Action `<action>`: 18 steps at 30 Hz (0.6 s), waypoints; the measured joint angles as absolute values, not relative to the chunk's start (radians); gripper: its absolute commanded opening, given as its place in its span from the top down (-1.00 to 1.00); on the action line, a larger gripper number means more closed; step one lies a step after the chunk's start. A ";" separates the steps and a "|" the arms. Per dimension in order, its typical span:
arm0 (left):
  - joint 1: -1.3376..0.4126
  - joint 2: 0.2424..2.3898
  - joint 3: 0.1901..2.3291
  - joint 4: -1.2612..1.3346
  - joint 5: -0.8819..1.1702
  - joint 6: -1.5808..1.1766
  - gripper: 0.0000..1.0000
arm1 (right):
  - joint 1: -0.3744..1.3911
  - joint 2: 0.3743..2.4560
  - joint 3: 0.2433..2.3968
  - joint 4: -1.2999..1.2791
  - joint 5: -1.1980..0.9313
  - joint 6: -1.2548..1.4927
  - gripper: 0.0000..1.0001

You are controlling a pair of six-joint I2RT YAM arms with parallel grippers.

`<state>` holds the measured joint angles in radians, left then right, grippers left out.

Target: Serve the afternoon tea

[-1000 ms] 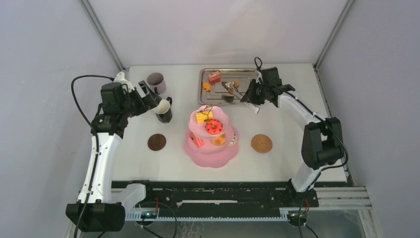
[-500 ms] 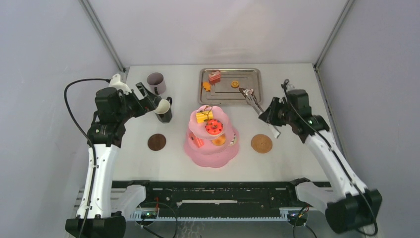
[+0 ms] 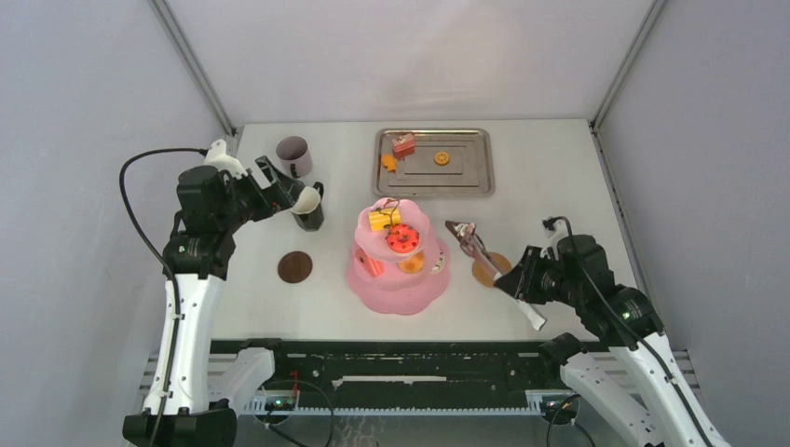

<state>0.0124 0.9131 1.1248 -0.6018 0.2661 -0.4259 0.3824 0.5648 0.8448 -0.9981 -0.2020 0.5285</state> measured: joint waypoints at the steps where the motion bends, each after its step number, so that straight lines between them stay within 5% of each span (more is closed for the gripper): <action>1: 0.012 0.910 1.125 -0.602 0.266 -0.426 -0.92 | 0.416 0.559 0.836 -1.011 -0.191 0.550 1.00; 18: 0.012 0.856 1.125 -0.614 0.266 -0.418 -0.92 | 0.648 0.525 0.775 -1.106 -0.138 0.702 1.00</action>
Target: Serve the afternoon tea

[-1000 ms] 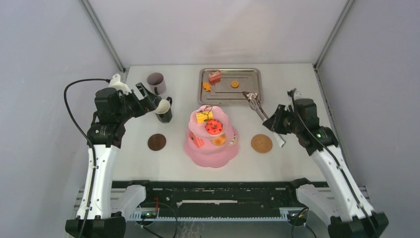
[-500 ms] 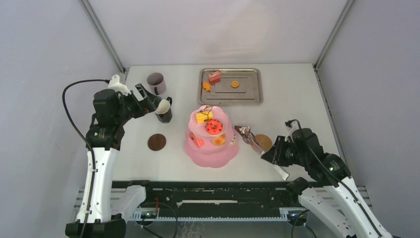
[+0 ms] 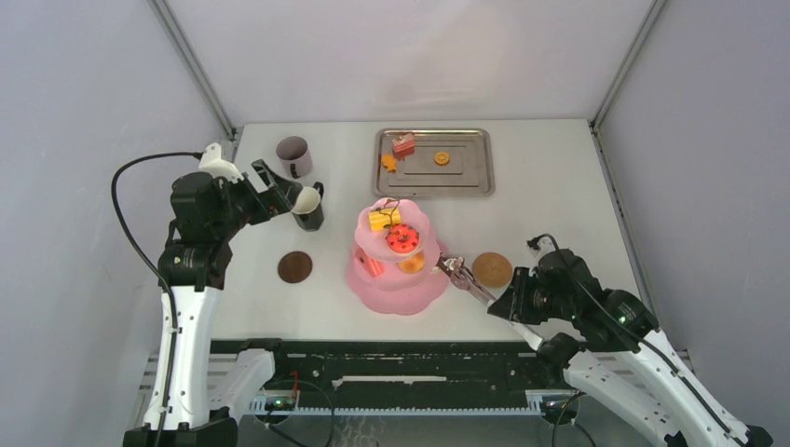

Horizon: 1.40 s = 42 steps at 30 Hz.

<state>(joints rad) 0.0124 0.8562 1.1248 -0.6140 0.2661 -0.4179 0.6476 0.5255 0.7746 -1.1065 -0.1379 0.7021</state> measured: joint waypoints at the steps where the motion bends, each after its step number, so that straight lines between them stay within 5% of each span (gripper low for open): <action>1: 0.012 0.856 1.125 -0.614 0.266 -0.418 -0.93 | 0.654 0.527 0.775 -1.108 -0.139 0.702 1.00; 21: 0.012 0.852 1.110 -0.611 0.266 -0.418 -0.93 | 1.038 0.750 0.705 -0.817 -0.135 0.837 1.00; 42: 0.012 0.849 1.104 -0.616 0.266 -0.393 -0.93 | 1.100 1.079 0.686 -0.340 0.011 0.972 1.00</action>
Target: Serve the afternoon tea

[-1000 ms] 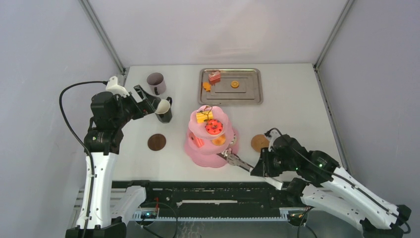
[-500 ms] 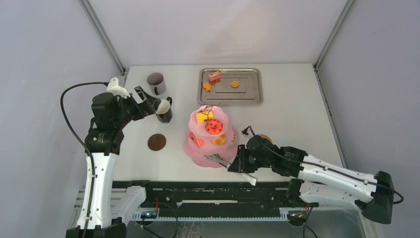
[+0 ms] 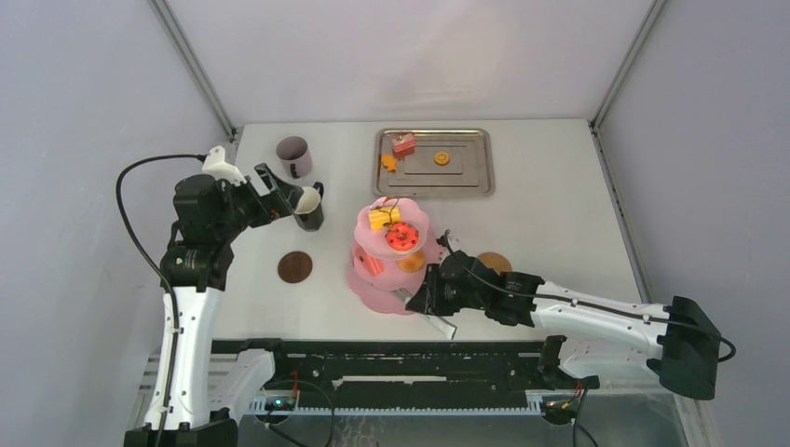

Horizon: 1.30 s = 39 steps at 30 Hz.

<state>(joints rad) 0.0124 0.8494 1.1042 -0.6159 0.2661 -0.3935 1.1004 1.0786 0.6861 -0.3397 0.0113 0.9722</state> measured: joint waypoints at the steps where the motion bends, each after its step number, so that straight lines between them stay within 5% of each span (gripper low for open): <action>1: 0.012 0.849 1.100 -0.616 0.266 -0.392 -0.93 | 1.101 1.087 0.686 -0.331 0.015 0.973 1.00; 5: 0.012 0.849 1.092 -0.625 0.266 -0.391 -0.93 | 1.102 1.111 0.685 -0.310 0.031 0.976 1.00; 12: 0.012 0.848 1.092 -0.629 0.266 -0.384 -0.93 | 1.103 1.121 0.685 -0.309 0.058 0.975 0.16; 23: 0.012 0.849 1.092 -0.631 0.266 -0.384 -0.93 | 1.135 1.098 0.685 -0.368 0.071 0.970 0.04; 28: 0.012 0.849 1.092 -0.631 0.266 -0.384 -0.93 | 1.140 1.006 0.683 -0.466 0.070 0.954 0.17; 39: 0.012 0.855 1.092 -0.627 0.268 -0.385 -0.93 | 1.146 0.716 0.682 -0.812 0.060 0.900 1.00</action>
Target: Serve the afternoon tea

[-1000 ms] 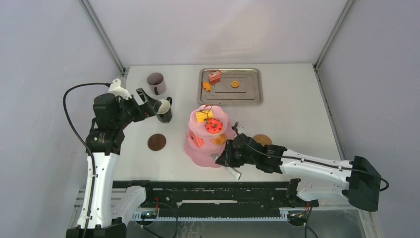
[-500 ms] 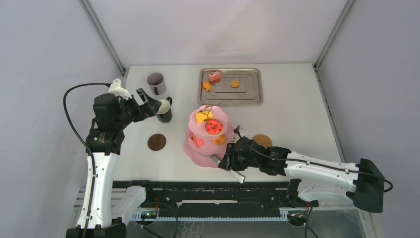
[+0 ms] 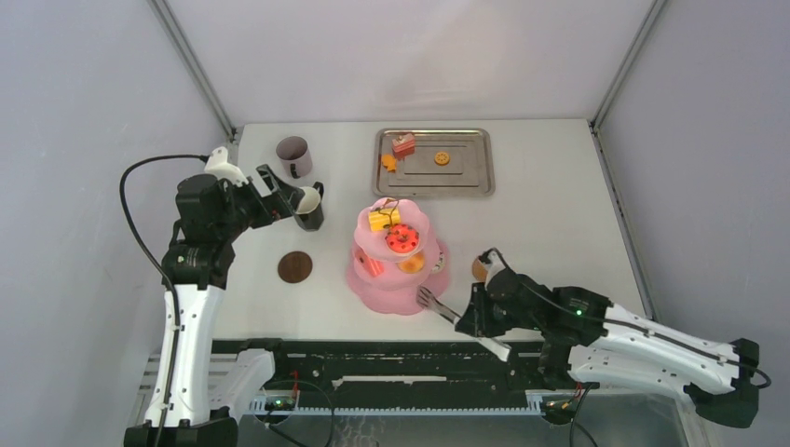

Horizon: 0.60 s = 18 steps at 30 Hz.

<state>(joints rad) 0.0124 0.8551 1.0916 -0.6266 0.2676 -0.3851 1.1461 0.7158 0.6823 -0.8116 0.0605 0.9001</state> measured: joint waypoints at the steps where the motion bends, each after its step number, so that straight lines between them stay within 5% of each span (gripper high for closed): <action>1: 0.012 0.857 1.092 -0.624 0.268 -0.385 -0.93 | 1.146 0.693 0.683 -0.838 0.063 0.901 1.00; 13: 0.012 0.881 1.092 -0.608 0.242 -0.414 -0.99 | 1.116 0.642 0.999 -1.214 0.270 0.924 1.00; 18: 0.012 0.917 1.092 -0.606 0.239 -0.422 -0.99 | 0.955 0.715 1.106 -1.265 0.357 0.827 0.95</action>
<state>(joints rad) 0.0124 0.9173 1.0916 -0.6056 0.2386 -0.4221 0.9550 0.7155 1.1065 -1.2652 0.3573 0.8268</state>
